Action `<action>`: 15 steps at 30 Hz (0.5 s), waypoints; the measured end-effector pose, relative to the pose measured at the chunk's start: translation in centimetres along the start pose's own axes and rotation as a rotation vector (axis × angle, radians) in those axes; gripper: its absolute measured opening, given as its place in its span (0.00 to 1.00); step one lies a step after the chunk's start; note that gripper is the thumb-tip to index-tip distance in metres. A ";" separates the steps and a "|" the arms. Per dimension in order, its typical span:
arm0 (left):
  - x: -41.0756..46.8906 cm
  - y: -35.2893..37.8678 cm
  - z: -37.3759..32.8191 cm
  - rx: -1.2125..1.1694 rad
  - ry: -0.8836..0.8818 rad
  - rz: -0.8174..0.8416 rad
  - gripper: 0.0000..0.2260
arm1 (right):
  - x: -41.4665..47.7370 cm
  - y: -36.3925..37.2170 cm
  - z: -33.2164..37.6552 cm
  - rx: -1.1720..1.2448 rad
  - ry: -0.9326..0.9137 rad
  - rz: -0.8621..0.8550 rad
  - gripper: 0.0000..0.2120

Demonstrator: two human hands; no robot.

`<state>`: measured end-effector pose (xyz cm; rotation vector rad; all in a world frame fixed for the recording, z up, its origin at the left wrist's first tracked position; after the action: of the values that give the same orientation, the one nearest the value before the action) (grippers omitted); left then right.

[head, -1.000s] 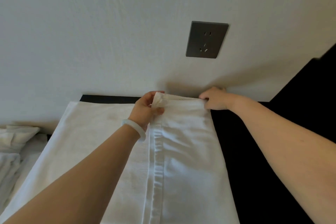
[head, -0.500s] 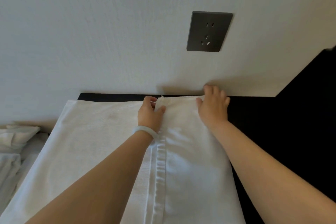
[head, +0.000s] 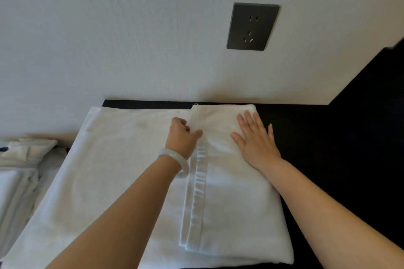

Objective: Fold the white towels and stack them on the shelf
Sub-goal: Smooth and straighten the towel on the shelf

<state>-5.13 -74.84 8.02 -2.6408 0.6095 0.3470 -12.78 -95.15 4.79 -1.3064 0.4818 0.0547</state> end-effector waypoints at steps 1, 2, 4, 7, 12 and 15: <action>-1.4 0.0 0.3 0.018 -0.024 0.017 0.21 | -0.4 -0.5 0.3 0.028 0.004 0.024 0.32; -2.9 0.0 0.6 0.036 -0.045 0.043 0.21 | -0.9 -1.1 0.6 0.067 0.007 0.012 0.32; -5.6 -0.1 1.3 0.062 -0.077 0.096 0.20 | -2.9 -2.0 1.0 0.131 0.000 -0.102 0.33; -9.5 0.0 2.7 0.146 -0.130 0.152 0.15 | -8.5 -0.6 0.6 0.138 0.015 -0.236 0.39; -13.8 1.5 5.1 0.210 -0.241 0.302 0.11 | -13.4 5.5 0.6 0.064 0.003 -0.073 0.32; -14.7 1.7 5.1 0.243 -0.209 0.260 0.07 | -13.3 5.7 0.3 0.092 -0.043 -0.071 0.31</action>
<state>-19.56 -68.68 7.69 -2.2628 0.8665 0.5782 -26.38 -90.25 4.54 -1.2290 0.3965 0.0011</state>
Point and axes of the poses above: each hand's wrist, its own x-axis towards the middle knuckle, its own y-axis out of the palm, z = x × y, the point moved 2 cm from there along x, towards the middle knuckle, and after that the axes turned 12 degrees about z, right-handed, at the moved point
